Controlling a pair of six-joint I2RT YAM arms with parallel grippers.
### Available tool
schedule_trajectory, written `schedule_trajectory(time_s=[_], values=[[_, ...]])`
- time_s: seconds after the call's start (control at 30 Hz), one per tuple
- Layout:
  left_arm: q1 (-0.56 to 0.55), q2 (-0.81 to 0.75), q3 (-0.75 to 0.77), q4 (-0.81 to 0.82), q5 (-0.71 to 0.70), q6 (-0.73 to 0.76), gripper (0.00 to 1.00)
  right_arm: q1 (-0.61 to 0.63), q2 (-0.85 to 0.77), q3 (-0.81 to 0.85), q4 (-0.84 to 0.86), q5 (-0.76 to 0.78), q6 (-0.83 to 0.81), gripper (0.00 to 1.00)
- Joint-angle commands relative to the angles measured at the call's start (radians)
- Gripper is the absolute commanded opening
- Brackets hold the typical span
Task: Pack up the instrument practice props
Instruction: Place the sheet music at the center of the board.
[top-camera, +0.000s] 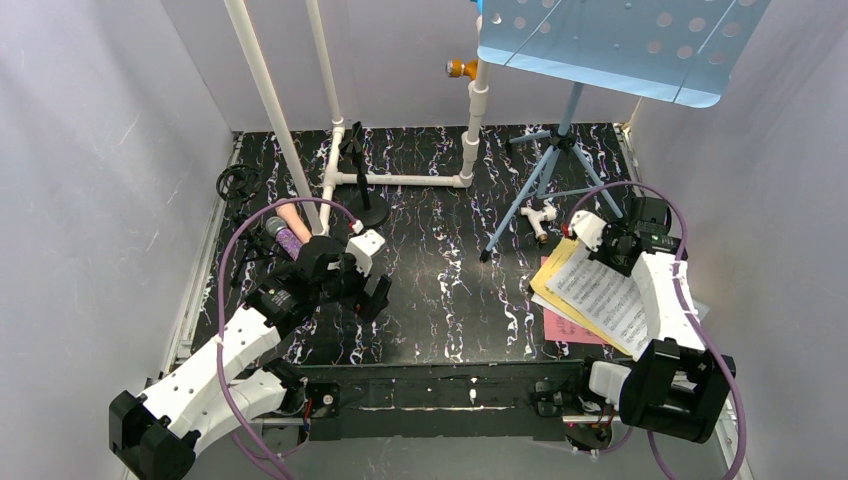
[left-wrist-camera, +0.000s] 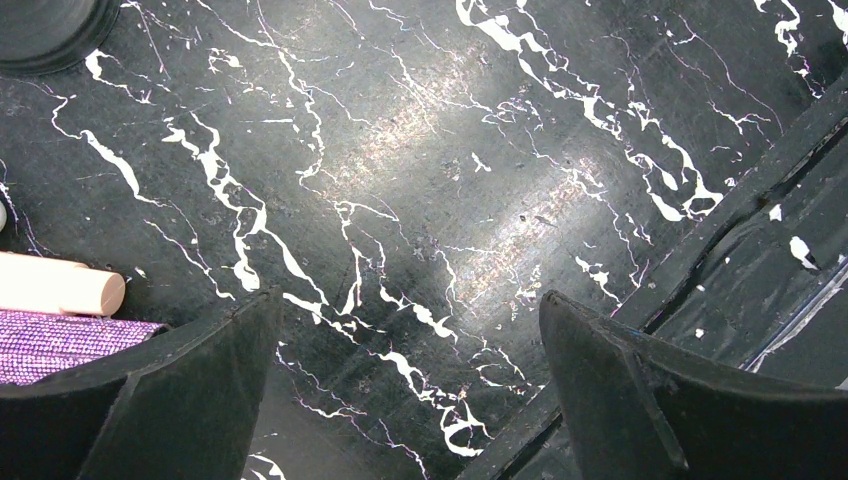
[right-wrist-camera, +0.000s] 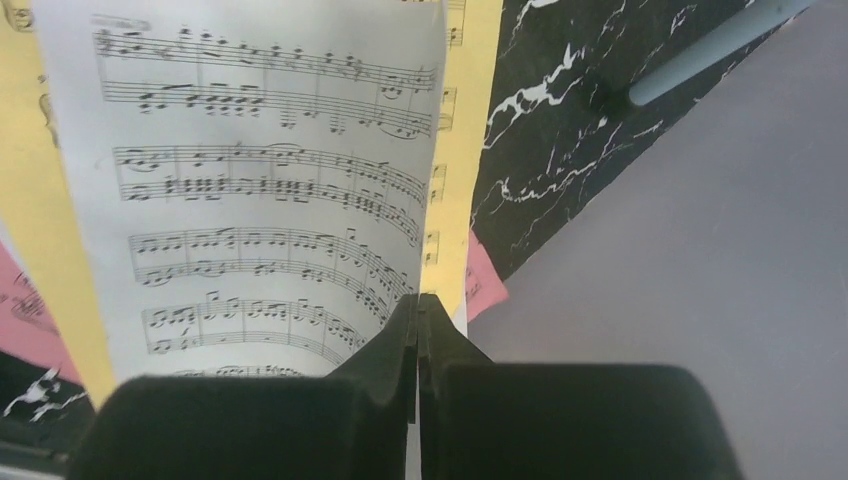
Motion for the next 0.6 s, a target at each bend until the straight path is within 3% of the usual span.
schedule_trajectory(time_s=[0.0, 0.2, 0.3, 0.4, 0.57], values=[[0.006, 0.003, 0.007, -0.01, 0.011, -0.001, 1.0, -0.005, 0.017, -0.059, 0.208, -0.054, -0.056, 0.01], [0.006, 0.01, 0.007, -0.01, 0.015, -0.002, 1.0, -0.005, 0.086, -0.104, 0.351, -0.022, 0.025, 0.01], [0.006, 0.012, 0.007, -0.01, 0.015, -0.003, 1.0, -0.009, 0.127, -0.105, 0.386, 0.005, 0.075, 0.07], [0.006, 0.014, 0.007, -0.01, 0.016, -0.003, 1.0, -0.021, 0.149, -0.109, 0.413, 0.01, 0.122, 0.19], [0.006, 0.014, 0.006, -0.01, 0.018, -0.004, 1.0, -0.045, 0.136, -0.084, 0.367, -0.066, 0.211, 0.47]])
